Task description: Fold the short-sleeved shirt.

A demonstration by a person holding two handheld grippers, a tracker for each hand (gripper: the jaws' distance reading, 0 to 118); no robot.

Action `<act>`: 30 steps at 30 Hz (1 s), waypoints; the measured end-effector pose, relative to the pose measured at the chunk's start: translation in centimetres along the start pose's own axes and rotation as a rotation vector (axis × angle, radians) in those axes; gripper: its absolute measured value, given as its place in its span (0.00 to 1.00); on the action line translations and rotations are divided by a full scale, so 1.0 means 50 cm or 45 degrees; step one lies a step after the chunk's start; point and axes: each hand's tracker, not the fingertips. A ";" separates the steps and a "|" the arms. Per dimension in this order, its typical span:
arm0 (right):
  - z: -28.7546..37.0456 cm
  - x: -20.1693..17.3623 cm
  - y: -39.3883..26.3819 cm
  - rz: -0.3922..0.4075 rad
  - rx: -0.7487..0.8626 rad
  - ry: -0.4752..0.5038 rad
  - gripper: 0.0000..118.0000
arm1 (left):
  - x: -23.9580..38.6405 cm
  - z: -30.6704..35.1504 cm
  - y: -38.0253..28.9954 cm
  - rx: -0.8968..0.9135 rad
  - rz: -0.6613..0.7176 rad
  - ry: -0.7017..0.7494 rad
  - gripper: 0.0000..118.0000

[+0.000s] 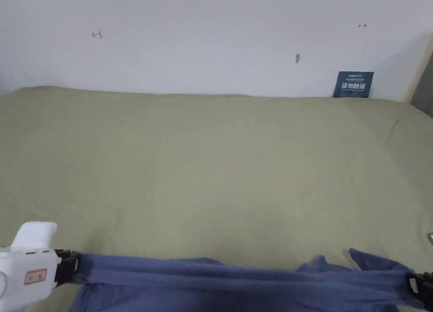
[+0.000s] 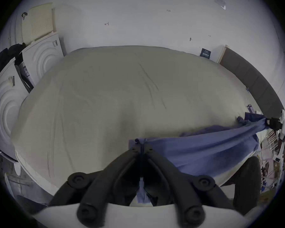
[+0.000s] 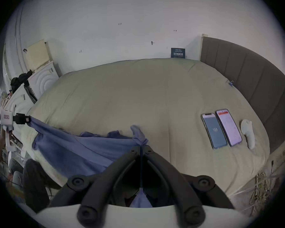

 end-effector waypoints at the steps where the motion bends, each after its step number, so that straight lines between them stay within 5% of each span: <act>1: 0.002 -0.002 -0.016 0.003 -0.012 -0.008 0.00 | -0.001 -0.001 -0.015 -0.014 -0.004 0.003 0.02; 10: -0.039 0.020 -0.111 -0.024 -0.125 -0.001 0.00 | -0.020 -0.033 -0.097 -0.071 0.043 -0.012 0.03; 12: -0.042 0.017 -0.116 -0.019 -0.145 0.004 0.03 | -0.039 -0.054 -0.099 -0.078 0.059 -0.019 0.16; 13: -0.042 0.017 -0.115 -0.017 -0.147 0.002 0.28 | -0.041 -0.055 -0.100 -0.077 0.062 -0.027 0.53; 14: -0.040 0.016 -0.114 -0.014 -0.141 -0.007 0.64 | -0.040 -0.053 -0.099 -0.074 0.057 -0.025 0.81; 15: -0.037 0.015 -0.112 -0.013 -0.130 -0.020 0.98 | -0.030 -0.045 -0.100 -0.067 0.056 -0.019 0.93; 22: 0.030 -0.043 -0.067 -0.042 0.012 -0.003 0.96 | -0.012 0.014 -0.083 0.081 0.075 0.049 0.90; 24: 0.028 -0.065 -0.065 -0.019 0.058 -0.020 0.91 | 0.014 0.043 -0.079 0.130 0.067 0.068 0.78; 26: 0.047 -0.095 -0.058 -0.002 0.185 -0.066 0.31 | 0.030 0.067 -0.077 0.193 0.072 0.089 0.13; 27: 0.051 -0.112 -0.053 0.018 0.217 -0.097 0.00 | 0.036 0.076 -0.076 0.199 0.086 0.089 0.00; 30: 0.066 -0.152 -0.056 0.001 0.305 -0.074 0.00 | 0.039 0.089 -0.065 0.213 0.099 0.064 0.00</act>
